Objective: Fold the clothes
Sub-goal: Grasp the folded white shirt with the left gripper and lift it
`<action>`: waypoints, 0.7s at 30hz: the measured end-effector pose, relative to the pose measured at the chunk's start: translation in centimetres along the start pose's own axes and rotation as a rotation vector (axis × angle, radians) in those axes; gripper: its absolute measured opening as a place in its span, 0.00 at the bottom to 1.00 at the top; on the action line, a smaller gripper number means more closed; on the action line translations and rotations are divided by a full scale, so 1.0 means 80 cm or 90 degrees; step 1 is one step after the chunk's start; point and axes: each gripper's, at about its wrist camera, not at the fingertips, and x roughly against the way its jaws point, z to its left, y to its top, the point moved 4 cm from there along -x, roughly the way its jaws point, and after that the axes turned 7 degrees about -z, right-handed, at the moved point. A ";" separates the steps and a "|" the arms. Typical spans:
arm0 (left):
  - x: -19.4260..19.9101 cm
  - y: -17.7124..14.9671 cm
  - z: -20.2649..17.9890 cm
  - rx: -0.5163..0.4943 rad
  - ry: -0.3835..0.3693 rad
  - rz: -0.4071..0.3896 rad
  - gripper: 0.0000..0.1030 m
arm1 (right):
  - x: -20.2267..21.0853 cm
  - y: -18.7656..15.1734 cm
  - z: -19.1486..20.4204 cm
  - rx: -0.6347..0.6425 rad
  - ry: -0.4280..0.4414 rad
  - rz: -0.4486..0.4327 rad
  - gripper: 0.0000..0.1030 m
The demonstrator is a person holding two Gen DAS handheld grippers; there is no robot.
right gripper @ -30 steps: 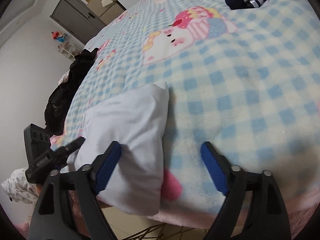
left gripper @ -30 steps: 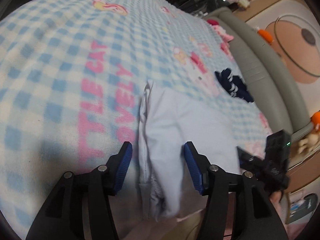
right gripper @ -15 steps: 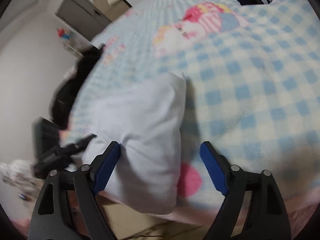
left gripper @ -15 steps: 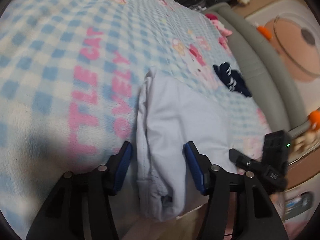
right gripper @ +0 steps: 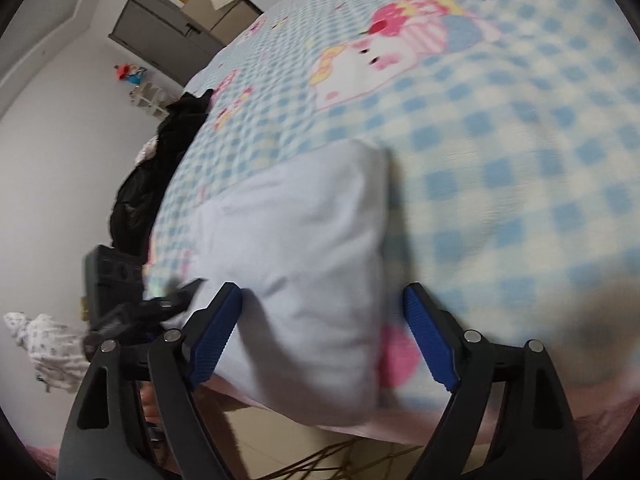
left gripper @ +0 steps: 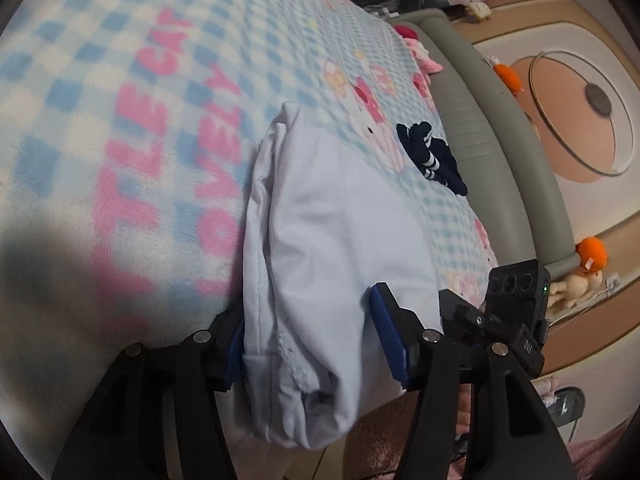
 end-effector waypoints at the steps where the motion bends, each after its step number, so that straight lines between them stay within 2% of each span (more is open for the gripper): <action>1: -0.002 0.000 -0.002 -0.006 0.006 0.003 0.56 | -0.008 -0.001 0.001 0.005 0.000 0.006 0.89; 4: 0.001 -0.002 -0.014 -0.022 0.027 -0.003 0.49 | -0.024 -0.003 0.005 0.020 -0.023 0.014 0.90; 5: 0.004 -0.003 -0.019 -0.027 0.033 -0.009 0.44 | -0.021 -0.001 0.010 0.020 -0.019 0.008 0.78; 6: 0.009 -0.005 -0.025 -0.031 0.039 -0.016 0.42 | -0.015 0.000 0.015 0.027 -0.015 0.002 0.70; 9: 0.022 -0.008 -0.049 -0.071 0.062 -0.034 0.42 | 0.005 0.012 0.021 0.040 -0.015 -0.015 0.60; 15: 0.022 0.006 -0.110 -0.103 0.056 -0.049 0.41 | 0.049 0.051 0.015 0.038 -0.016 -0.042 0.60; 21: -0.018 0.021 -0.180 -0.140 0.046 -0.056 0.41 | 0.093 0.089 0.008 0.036 -0.017 -0.068 0.60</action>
